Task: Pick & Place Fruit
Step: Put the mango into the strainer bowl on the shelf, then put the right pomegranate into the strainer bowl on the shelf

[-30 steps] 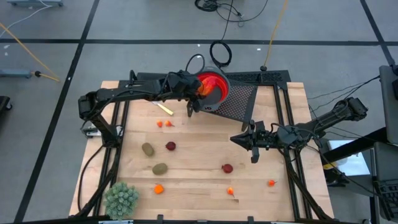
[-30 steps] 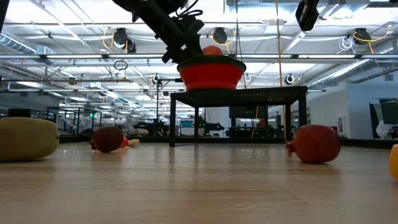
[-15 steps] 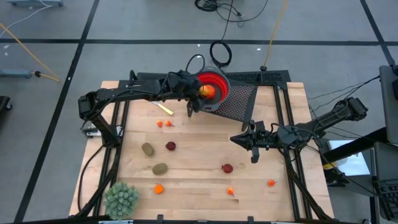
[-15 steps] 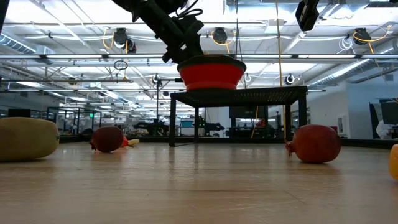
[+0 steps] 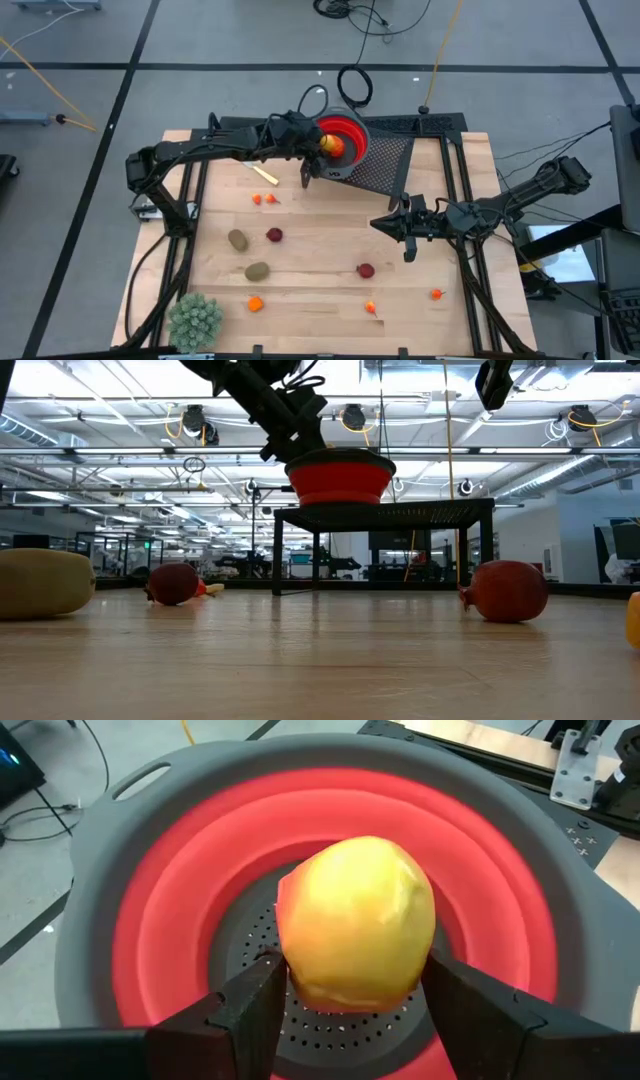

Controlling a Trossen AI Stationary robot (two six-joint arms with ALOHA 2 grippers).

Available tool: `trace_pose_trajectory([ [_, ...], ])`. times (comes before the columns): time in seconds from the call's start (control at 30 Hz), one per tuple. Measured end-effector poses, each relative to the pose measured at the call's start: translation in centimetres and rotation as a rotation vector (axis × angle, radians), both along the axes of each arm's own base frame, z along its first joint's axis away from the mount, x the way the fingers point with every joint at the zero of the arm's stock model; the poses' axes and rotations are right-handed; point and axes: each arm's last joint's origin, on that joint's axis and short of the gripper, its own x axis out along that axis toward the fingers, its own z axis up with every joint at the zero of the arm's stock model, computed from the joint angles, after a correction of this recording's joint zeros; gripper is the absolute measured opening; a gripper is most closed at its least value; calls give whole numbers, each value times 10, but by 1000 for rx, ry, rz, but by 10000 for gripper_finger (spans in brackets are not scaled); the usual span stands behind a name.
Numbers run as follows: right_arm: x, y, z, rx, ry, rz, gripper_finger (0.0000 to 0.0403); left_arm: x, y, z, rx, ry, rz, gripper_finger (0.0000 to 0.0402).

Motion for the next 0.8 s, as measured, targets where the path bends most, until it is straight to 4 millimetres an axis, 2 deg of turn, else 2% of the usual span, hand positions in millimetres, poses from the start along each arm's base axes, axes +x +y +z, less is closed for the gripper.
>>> trace_pose_trajectory([
  [0.4, 0, 0, 0, 0, 0, 0, 1, 0, 0, 0, 7, 4, -16, 234],
  [0.8, 0, 0, 0, 0, 0, 0, 0, 1, 0, 2, 48, 3, -30, 322],
])
